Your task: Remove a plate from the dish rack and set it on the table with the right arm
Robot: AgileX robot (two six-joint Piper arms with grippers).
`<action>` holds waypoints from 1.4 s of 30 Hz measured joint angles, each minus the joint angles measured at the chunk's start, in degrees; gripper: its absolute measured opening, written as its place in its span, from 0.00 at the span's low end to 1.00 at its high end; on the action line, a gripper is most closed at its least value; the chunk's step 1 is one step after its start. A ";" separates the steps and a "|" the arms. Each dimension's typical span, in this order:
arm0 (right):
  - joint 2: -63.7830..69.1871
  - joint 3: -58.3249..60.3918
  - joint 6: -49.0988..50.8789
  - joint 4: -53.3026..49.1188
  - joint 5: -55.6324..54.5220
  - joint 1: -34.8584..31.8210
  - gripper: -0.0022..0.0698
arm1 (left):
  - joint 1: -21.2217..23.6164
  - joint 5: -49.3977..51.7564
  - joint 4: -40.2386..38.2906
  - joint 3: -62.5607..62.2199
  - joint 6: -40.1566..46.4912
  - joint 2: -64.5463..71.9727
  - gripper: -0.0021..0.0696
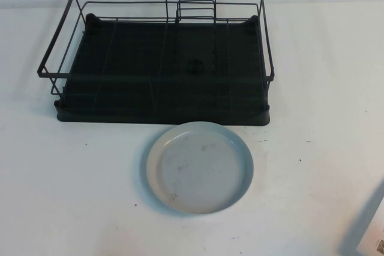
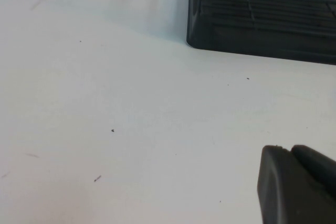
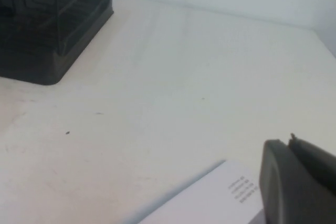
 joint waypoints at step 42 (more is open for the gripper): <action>-3.50 0.99 -0.19 7.05 9.20 -2.76 0.00 | 0.00 0.00 0.00 0.00 0.00 0.00 0.02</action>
